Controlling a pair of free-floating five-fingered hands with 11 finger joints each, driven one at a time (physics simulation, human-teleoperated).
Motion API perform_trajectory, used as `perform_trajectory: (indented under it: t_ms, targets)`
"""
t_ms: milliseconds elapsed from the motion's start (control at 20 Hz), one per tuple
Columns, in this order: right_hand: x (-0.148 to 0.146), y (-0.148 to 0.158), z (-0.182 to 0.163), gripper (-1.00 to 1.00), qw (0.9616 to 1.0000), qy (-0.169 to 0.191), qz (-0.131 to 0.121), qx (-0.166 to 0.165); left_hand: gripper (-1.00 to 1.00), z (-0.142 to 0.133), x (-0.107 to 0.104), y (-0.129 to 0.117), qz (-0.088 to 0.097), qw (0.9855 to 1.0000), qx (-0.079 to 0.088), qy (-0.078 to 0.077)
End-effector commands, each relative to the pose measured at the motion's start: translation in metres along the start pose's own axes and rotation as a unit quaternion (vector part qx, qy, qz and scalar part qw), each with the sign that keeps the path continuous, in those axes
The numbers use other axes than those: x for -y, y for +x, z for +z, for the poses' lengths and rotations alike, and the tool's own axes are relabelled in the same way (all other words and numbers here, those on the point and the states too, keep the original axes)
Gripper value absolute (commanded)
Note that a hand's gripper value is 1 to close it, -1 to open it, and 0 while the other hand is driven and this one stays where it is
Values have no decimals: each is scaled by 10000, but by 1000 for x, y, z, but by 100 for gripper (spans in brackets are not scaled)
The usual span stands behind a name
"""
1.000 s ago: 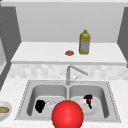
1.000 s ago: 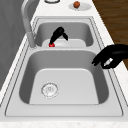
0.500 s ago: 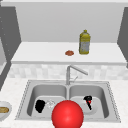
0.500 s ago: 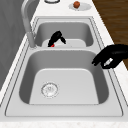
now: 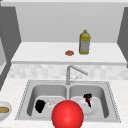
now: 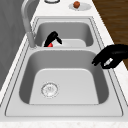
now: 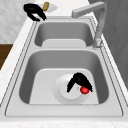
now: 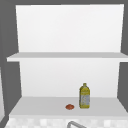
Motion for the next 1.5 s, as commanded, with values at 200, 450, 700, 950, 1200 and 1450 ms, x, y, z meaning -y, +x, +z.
perform_trajectory:
  t_ms: [200,450,700,950,1200,1450]
  targets:
    - [1,-1,-6,-100,9999,59,-67,67,0,0,0,0,0,10000,0,0]
    - [-3,-1,-11,-100,9999,58,-61,72,0,0,0,0,0,10000,0,0]
    - [-12,-5,-18,-100,9999,47,-58,132,0,0,0,0,0,10000,0,0]
    - [-19,-11,-24,100,9997,-133,-29,206,0,0,0,0,0,10000,0,0]
    - [-18,-21,-24,100,9976,-556,-237,342,0,0,0,0,0,10000,0,0]
    - [-12,-20,-23,100,9945,-827,-458,452,0,0,0,0,0,10000,0,0]
